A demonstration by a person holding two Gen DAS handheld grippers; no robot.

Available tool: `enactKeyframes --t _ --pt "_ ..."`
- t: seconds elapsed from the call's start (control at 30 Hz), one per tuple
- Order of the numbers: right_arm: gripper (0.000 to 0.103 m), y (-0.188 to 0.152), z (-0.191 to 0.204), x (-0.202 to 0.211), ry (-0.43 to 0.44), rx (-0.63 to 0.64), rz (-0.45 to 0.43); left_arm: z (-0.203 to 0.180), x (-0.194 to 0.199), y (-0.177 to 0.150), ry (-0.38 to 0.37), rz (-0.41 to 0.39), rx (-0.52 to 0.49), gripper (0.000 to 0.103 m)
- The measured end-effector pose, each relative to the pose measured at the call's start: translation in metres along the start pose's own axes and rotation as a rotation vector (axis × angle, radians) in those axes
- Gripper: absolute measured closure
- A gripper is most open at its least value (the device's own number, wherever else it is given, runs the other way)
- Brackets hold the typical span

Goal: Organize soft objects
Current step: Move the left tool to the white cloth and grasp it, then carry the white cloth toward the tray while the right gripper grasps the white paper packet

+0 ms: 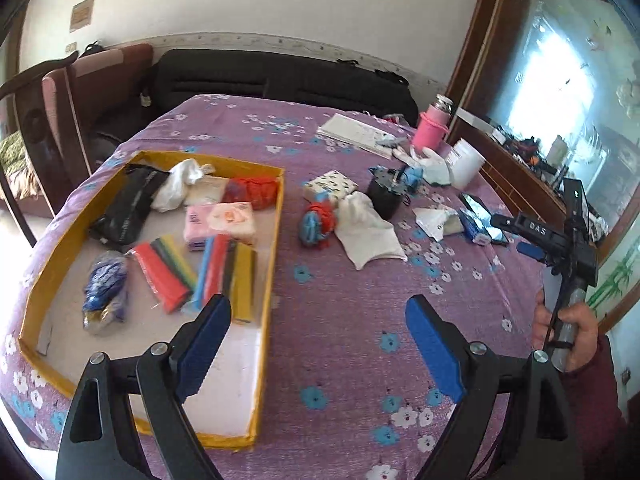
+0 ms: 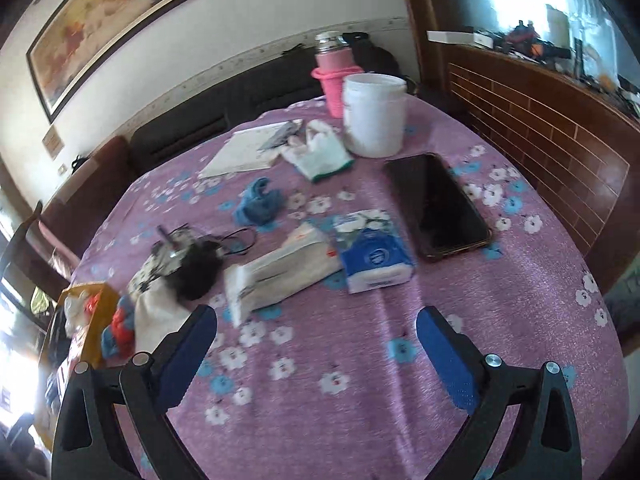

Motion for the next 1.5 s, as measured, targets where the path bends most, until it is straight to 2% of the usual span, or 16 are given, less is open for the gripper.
enactKeyframes --t 0.17,0.23,0.47,0.57,0.63,0.73,0.83,0.9,0.97,1.03,1.23,1.3,1.33,1.37,1.43,1.5 --pt "0.002 -0.009 -0.024 -0.028 0.017 -0.067 -0.006 -0.04 -0.048 -0.001 -0.032 0.104 -0.027 0.015" --pt "0.002 -0.017 -0.029 -0.037 0.039 -0.085 0.04 -0.051 -0.072 0.001 -0.032 0.135 -0.029 0.015" --pt "0.002 -0.012 -0.027 -0.027 0.075 -0.087 -0.004 -0.097 -0.166 0.027 0.038 0.163 -0.245 0.016" --pt "0.002 -0.013 -0.029 -0.029 0.079 -0.096 0.004 -0.097 -0.202 0.038 0.129 0.152 -0.326 0.017" --pt "0.002 -0.013 -0.03 -0.03 0.09 -0.107 0.008 -0.086 -0.224 0.039 0.18 0.185 -0.33 0.017" --pt "0.002 -0.015 -0.031 -0.033 0.1 -0.12 0.022 -0.073 -0.229 0.04 0.158 0.181 -0.251 0.012" --pt "0.002 -0.018 -0.028 -0.038 0.122 -0.135 0.046 -0.071 -0.223 0.032 0.119 0.196 -0.246 0.014" --pt "0.002 -0.019 -0.029 -0.04 0.114 -0.137 0.052 -0.074 -0.214 0.026 0.103 0.205 -0.254 0.04" --pt "0.002 -0.018 -0.032 -0.038 0.098 -0.141 0.041 -0.075 -0.199 0.019 0.067 0.243 -0.236 0.099" --pt "0.002 -0.018 -0.038 -0.036 0.06 -0.137 0.03 -0.076 -0.182 0.009 -0.009 0.294 -0.183 0.098" --pt "0.002 -0.019 -0.047 -0.035 0.003 -0.135 0.025 -0.084 -0.108 -0.022 -0.122 0.294 -0.229 0.094" --pt "0.002 -0.019 -0.047 -0.035 0.006 -0.134 0.026 -0.082 -0.098 -0.032 -0.122 0.287 -0.246 0.075" --pt "0.002 -0.019 -0.048 -0.035 0.004 -0.133 0.024 -0.079 -0.097 -0.035 -0.103 0.273 -0.251 0.053" --pt "0.002 -0.018 -0.048 -0.034 0.001 -0.133 0.021 -0.076 -0.098 -0.035 -0.087 0.258 -0.254 0.039" --pt "0.002 -0.018 -0.049 -0.034 -0.004 -0.132 0.022 -0.072 -0.104 -0.032 -0.075 0.241 -0.231 0.037" --pt "0.002 -0.019 -0.05 -0.034 -0.01 -0.133 0.024 -0.079 -0.115 -0.031 -0.112 0.248 -0.197 0.033"
Point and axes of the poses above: each gripper's, at about its wrist camera, not at the fingertips, and x roughly against the way its jaws point, z to its left, y to its top, the point moved 10 cm from there along -x, roughly the way its jaws point, and after that the axes turned 6 degrees about x, right-handed, at the moved point
